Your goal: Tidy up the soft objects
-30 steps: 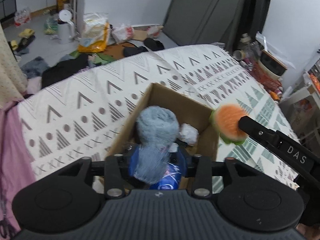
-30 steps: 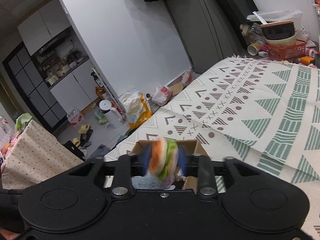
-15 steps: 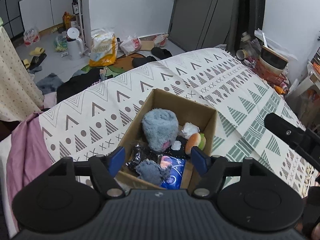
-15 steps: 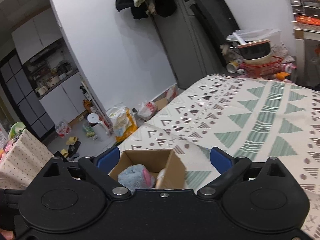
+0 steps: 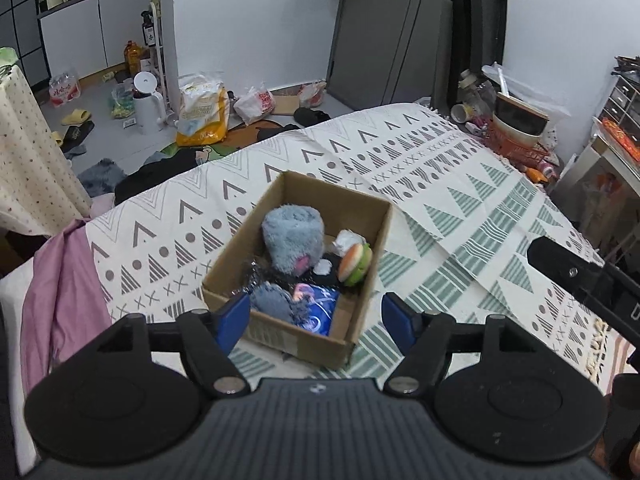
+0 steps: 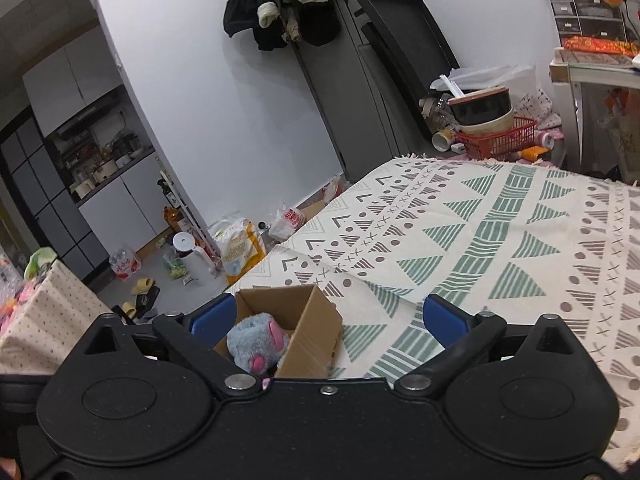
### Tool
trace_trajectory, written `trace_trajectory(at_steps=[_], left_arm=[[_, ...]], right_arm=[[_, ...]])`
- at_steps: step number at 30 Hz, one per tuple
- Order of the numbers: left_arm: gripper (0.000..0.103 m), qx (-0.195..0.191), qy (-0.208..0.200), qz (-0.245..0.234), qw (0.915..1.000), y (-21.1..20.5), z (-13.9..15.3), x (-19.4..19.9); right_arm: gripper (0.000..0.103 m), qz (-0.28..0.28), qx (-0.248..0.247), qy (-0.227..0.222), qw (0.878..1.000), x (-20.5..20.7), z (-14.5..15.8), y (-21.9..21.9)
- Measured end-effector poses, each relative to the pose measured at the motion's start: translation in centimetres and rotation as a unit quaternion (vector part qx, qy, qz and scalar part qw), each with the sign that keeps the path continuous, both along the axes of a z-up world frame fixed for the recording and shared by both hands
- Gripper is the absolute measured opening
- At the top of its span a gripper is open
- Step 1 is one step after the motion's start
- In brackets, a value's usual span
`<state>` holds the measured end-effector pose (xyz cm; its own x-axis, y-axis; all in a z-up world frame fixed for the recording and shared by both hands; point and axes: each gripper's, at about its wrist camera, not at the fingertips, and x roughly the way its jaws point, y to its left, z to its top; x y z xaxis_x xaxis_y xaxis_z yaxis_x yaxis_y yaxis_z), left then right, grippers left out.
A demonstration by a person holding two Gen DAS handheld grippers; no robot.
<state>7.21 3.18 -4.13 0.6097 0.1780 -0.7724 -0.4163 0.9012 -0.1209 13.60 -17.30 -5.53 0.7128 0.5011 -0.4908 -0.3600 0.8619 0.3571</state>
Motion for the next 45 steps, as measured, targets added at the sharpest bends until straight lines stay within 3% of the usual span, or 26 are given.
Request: trace_trajectory(at_steps=[11,13,22,35,45], left_arm=[[0.071,0.005,-0.024,-0.014,0.9996,-2.4,1.9,-2.8],[0.079,0.005,-0.029,-0.016,0.9994,-2.6,2.1,-3.4],[0.087,0.002,-0.040,-0.034,0.9986,-3.7,2.9,-5.9],[0.089,-0.006,-0.039,-0.085,0.9956,-4.1,3.2,-9.4],[0.089,0.004,-0.054,-0.093,0.9942,-3.3,4.2,-12.3]], right_arm=[[0.103,-0.002,-0.004,0.012,1.000,-3.3,2.2,-2.7],[0.103,-0.006,-0.001,0.011,1.000,-4.2,2.6,-3.5],[0.103,-0.030,-0.015,0.026,0.999,-7.9,3.2,-5.5],[0.103,-0.069,-0.031,0.028,0.997,-12.3,4.2,-6.2],[0.103,-0.068,-0.053,0.013,0.996,-15.3,5.1,-5.2]])
